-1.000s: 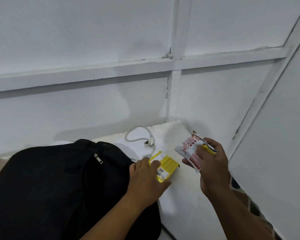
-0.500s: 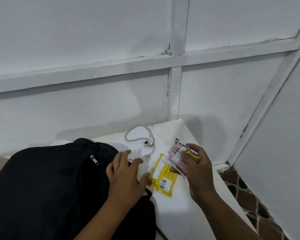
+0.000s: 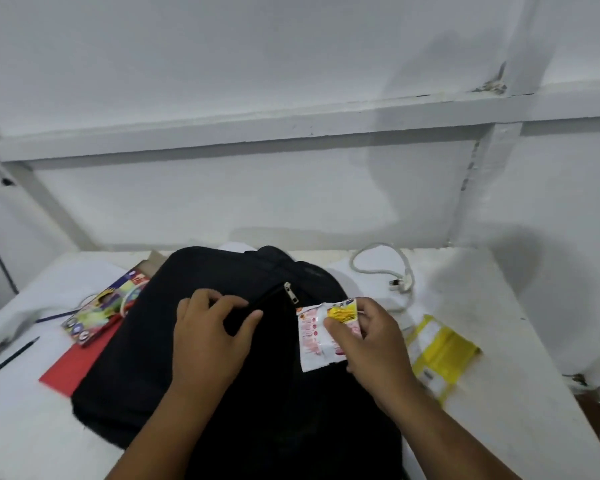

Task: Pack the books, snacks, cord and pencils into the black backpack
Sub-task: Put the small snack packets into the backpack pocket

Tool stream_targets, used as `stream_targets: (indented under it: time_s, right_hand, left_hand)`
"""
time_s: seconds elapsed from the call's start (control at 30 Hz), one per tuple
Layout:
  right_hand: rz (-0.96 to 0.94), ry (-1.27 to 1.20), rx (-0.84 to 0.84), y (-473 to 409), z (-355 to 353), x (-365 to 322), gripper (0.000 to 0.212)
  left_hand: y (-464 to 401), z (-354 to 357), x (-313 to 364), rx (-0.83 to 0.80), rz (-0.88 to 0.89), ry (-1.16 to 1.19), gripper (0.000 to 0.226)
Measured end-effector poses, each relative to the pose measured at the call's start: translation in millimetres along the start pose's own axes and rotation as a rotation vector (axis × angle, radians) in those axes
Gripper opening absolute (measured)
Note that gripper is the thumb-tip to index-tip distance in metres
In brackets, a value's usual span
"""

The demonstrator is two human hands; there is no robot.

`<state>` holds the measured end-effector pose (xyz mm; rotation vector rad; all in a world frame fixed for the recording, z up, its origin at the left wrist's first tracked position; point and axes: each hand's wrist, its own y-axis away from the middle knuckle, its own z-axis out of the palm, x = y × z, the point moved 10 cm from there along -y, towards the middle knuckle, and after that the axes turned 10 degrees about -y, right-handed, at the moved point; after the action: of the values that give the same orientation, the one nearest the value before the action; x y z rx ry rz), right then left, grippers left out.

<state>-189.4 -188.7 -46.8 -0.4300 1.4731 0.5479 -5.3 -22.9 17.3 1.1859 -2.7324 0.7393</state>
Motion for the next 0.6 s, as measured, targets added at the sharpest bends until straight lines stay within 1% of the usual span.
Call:
stream_targets:
  time_s: [0.07,0.17,0.23,0.3,0.33,0.4,0.47,0.53,0.57,0.6]
  right_hand:
    - [-0.001,0.126,-0.096,-2,27,-1,0.011]
    - [0.033,0.193,-0.173,-3,62,-2,0.018]
    - [0.056,0.175,-0.165,-6,79,-2,0.016]
    - [0.058,0.107,-0.135,-7,91,-2,0.007]
    - [0.055,0.065,-0.138,-6,98,-3,0.007]
    - [0.046,0.026,-0.187,-1,114,-2,0.016]
    - [0.033,0.117,-0.229,4,124,3,0.026]
    - [-0.044,0.3,-0.203,2,125,7,0.025]
    - [-0.065,0.346,-0.16,1,122,8,0.023]
    - [-0.04,0.333,-0.103,-1,116,12,0.021]
  left_hand:
    - [-3,-10,-3,-0.032,-0.019,0.084,0.02]
    - [-8,-20,-11,-0.068,-0.087,0.235,0.011]
    - [-12,-22,-16,-0.098,-0.12,0.326,0.005]
    - [-18,-23,-19,-0.114,-0.136,0.39,0.004]
    - [-21,-24,-21,-0.117,-0.14,0.414,0.005]
    - [-28,-27,-24,-0.119,-0.136,0.463,0.007]
    - [-34,-27,-25,-0.133,-0.117,0.511,0.008]
    - [-37,-22,-22,-0.162,-0.076,0.538,0.01]
    - [-37,-20,-20,-0.176,-0.05,0.545,0.01]
    - [-38,-17,-17,-0.187,-0.023,0.554,0.011]
